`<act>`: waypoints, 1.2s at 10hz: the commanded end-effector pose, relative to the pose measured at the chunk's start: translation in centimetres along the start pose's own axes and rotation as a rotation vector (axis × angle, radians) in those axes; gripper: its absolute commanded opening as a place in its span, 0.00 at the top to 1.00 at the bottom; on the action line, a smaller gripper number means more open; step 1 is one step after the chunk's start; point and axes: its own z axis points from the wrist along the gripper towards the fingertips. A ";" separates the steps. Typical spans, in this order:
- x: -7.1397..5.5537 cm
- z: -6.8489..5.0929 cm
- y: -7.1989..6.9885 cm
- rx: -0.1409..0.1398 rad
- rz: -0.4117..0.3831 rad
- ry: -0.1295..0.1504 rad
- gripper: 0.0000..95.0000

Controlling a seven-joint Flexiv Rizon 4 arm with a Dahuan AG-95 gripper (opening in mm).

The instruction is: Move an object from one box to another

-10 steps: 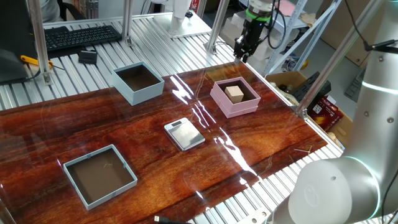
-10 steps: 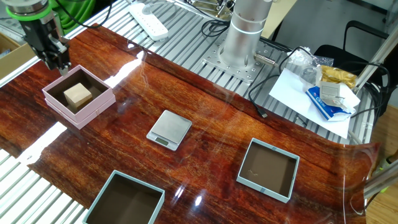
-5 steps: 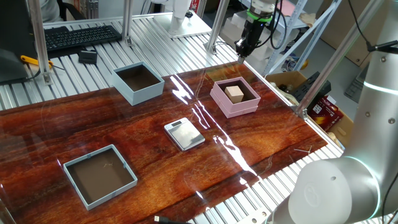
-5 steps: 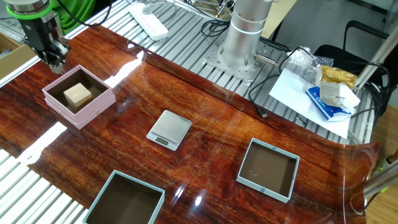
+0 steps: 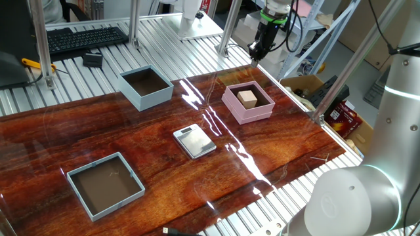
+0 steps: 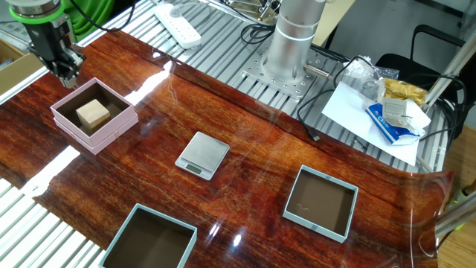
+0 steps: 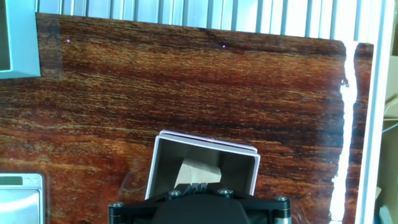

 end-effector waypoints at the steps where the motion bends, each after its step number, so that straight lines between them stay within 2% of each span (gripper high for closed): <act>1: 0.0 0.0 0.0 0.007 0.001 -0.008 1.00; 4: 0.0 0.0 0.0 0.003 -0.010 -0.012 1.00; 10: 0.0 0.0 0.0 0.010 -0.018 -0.001 1.00; 12: 0.0 0.0 0.0 0.055 -0.027 -0.006 1.00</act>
